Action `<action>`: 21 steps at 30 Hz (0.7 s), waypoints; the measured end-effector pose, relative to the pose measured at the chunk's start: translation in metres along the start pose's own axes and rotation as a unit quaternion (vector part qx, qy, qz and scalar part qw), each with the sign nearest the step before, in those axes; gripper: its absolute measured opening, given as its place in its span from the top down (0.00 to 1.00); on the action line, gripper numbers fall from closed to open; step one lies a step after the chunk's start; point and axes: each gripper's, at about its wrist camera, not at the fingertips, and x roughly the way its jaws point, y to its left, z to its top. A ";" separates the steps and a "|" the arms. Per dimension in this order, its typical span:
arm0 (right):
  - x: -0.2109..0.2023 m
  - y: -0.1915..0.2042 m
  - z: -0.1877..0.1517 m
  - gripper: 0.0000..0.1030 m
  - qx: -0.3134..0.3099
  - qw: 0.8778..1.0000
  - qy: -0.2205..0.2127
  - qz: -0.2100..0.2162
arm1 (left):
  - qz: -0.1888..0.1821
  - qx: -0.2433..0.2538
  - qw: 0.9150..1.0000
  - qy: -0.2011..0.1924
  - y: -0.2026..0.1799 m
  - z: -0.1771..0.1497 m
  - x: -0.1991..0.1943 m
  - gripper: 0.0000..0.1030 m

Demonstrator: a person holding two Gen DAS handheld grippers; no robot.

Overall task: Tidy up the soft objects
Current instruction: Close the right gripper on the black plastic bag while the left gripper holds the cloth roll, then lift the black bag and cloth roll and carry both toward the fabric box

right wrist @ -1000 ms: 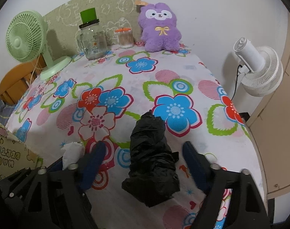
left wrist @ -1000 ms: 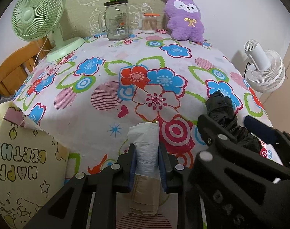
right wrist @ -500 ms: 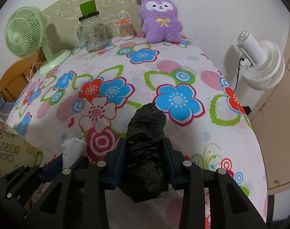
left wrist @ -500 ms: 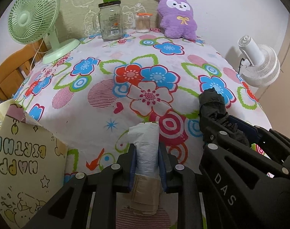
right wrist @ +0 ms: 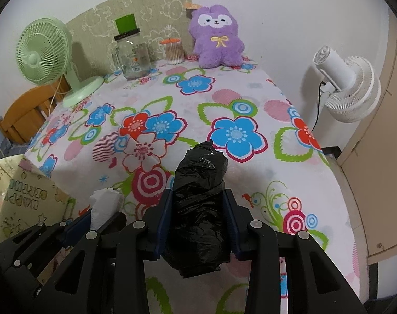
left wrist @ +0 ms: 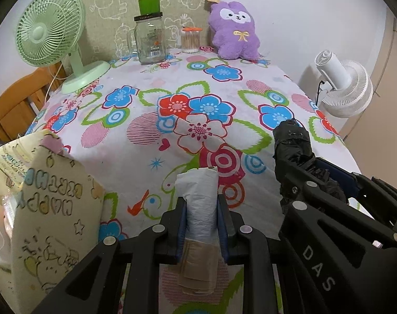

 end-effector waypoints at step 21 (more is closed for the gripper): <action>-0.070 0.014 -0.019 0.60 -0.007 0.999 -0.050 -0.003 | -0.007 0.024 0.998 -0.050 -0.001 -0.018 -0.065 0.81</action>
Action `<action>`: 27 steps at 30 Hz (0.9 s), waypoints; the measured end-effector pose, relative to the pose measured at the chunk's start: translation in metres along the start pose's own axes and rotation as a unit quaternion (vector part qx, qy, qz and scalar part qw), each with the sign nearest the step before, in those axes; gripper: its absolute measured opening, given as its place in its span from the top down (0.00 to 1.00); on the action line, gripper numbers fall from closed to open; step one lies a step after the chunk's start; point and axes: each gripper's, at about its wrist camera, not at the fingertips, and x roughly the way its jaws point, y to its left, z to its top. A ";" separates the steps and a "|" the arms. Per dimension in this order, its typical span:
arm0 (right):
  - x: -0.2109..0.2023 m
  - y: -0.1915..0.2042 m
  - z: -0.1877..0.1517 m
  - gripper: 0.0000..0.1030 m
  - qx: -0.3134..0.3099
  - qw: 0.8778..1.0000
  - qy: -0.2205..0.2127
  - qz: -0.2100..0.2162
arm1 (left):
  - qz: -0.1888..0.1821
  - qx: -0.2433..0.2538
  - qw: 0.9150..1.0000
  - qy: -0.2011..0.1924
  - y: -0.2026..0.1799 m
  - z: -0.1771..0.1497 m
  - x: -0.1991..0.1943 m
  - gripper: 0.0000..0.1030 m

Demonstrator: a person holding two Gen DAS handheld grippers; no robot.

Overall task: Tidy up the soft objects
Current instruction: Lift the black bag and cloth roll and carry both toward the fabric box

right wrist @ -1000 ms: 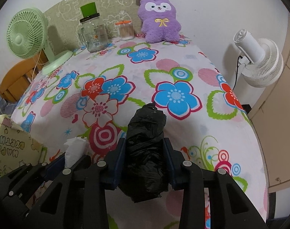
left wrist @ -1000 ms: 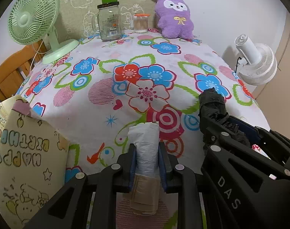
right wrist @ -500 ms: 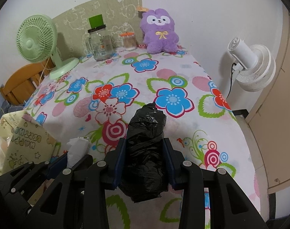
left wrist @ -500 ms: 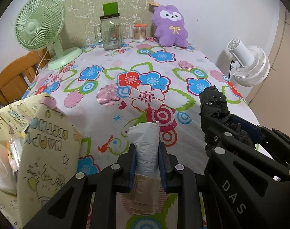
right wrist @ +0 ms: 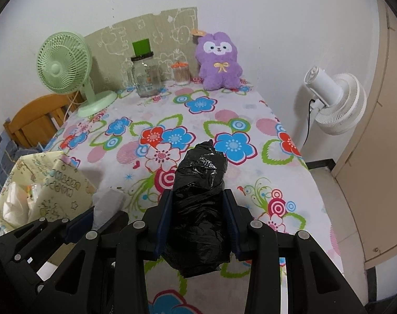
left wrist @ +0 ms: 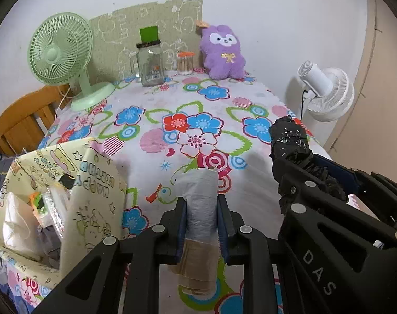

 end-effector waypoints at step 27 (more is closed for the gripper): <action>-0.080 0.035 0.004 0.60 -0.008 0.999 -0.051 0.003 | -0.018 0.032 0.998 -0.056 0.018 -0.001 -0.076 0.81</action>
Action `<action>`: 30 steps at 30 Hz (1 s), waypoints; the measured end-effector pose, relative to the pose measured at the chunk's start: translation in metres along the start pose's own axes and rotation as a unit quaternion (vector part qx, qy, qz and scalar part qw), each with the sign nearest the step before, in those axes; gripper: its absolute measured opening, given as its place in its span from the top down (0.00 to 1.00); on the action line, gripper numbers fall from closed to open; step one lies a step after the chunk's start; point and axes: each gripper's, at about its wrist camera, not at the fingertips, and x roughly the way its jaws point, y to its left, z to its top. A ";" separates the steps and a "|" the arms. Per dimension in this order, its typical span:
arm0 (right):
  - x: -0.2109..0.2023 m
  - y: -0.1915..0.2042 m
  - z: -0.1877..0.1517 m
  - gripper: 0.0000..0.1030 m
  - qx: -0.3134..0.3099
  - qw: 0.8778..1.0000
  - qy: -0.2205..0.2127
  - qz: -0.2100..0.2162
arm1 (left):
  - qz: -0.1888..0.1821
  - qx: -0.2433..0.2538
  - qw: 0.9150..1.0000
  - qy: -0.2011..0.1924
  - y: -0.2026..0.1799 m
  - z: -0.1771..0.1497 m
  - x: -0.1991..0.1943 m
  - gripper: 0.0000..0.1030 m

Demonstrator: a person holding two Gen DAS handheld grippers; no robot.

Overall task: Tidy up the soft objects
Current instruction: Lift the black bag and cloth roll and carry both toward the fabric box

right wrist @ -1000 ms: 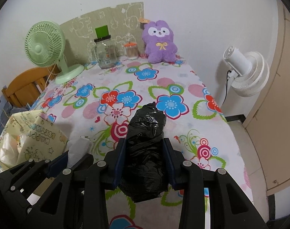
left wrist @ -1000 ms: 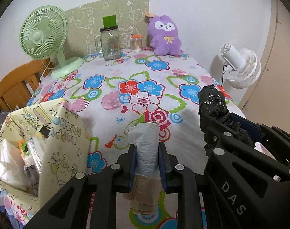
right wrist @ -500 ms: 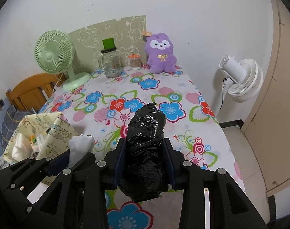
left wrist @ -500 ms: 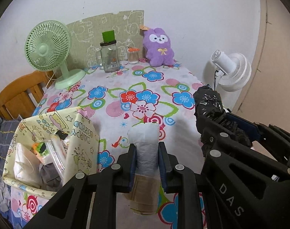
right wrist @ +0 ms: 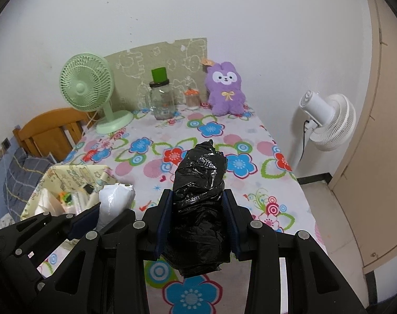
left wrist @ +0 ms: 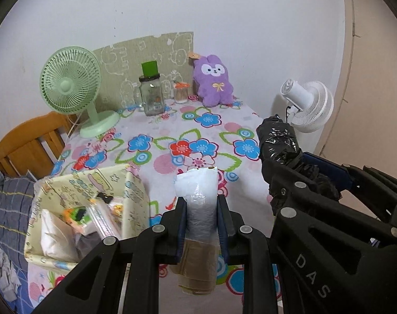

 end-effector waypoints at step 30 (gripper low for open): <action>0.005 0.083 0.025 0.60 -0.045 0.997 -0.007 0.065 | 0.046 -0.014 0.999 -0.024 0.077 0.008 -0.017 0.80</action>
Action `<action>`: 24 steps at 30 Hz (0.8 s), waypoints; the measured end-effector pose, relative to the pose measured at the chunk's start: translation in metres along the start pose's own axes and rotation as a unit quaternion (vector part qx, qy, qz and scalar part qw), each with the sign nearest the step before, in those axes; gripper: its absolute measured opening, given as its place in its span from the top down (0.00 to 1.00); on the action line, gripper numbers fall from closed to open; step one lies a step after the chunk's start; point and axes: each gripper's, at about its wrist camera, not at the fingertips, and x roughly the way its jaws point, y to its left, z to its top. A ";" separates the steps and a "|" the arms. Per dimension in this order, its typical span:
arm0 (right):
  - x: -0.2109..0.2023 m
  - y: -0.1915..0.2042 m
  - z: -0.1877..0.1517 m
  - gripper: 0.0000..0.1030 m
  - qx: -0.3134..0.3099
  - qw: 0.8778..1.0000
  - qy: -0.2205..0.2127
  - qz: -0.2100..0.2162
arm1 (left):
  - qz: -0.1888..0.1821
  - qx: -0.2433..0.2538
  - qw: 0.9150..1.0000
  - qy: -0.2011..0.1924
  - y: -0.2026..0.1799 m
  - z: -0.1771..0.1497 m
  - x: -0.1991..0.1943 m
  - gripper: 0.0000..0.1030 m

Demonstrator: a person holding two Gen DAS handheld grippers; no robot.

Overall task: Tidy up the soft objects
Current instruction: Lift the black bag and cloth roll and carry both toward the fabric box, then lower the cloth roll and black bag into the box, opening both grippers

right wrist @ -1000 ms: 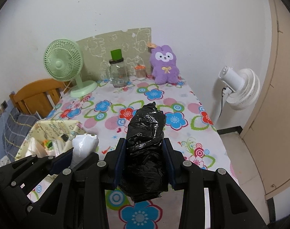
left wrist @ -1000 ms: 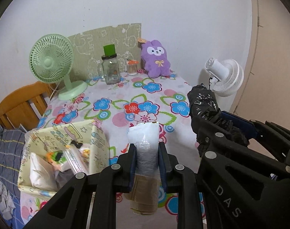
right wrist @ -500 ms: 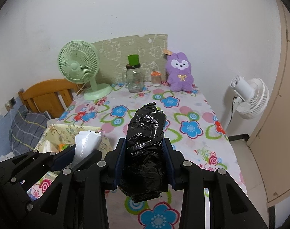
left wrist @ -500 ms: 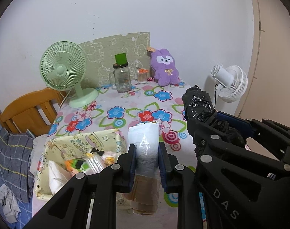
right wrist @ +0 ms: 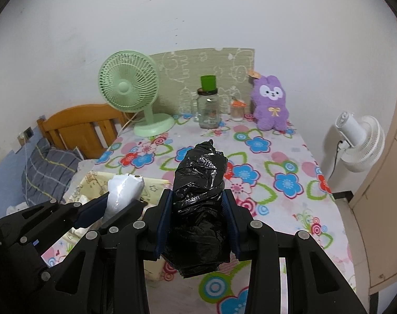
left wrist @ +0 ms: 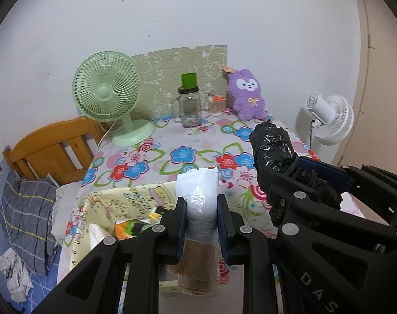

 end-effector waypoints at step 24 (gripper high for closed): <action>0.055 0.050 0.007 0.60 -0.027 0.998 0.034 0.045 | 0.024 -0.010 0.999 0.029 0.057 -0.008 0.040 0.77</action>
